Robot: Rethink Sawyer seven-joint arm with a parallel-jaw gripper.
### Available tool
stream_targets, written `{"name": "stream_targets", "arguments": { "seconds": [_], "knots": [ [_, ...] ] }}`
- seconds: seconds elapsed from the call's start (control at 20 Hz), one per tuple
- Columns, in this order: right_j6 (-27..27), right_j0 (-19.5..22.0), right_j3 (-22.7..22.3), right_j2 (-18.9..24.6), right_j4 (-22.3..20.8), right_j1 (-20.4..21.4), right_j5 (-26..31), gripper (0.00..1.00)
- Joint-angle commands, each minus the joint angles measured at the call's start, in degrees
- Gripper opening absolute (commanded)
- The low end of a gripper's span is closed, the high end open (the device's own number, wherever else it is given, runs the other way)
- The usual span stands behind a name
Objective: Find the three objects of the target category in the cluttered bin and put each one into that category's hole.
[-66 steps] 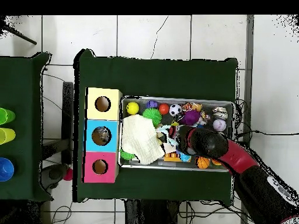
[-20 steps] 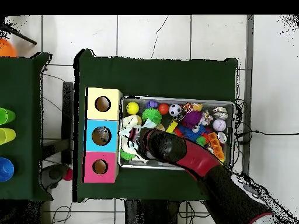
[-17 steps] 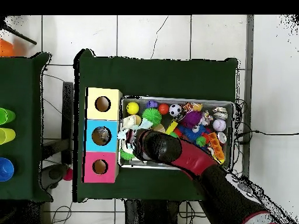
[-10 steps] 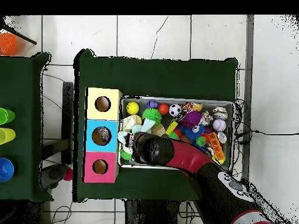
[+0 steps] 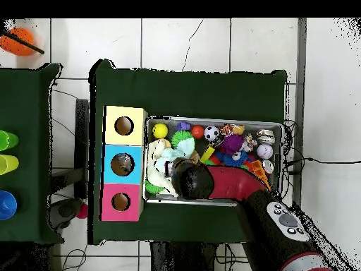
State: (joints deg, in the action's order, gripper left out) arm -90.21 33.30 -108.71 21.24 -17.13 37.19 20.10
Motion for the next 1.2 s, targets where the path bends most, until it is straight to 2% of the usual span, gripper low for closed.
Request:
{"name": "stream_targets", "arguments": {
  "seconds": [0.05,0.4,0.65,0.9,1.2],
  "knots": [
    [12.5,5.6,7.2,2.4,-8.3,-1.9,7.4,1.0],
    [15.8,10.3,6.5,6.9,-12.5,-0.5,11.5,1.0],
    [17.1,12.7,6.6,9.5,-13.8,1.5,15.4,1.0],
    [17.2,13.3,6.9,10.7,-16.5,2.5,17.1,1.0],
    [18.3,12.1,9.2,9.4,-23.4,2.8,19.1,1.0]
  ]
}}
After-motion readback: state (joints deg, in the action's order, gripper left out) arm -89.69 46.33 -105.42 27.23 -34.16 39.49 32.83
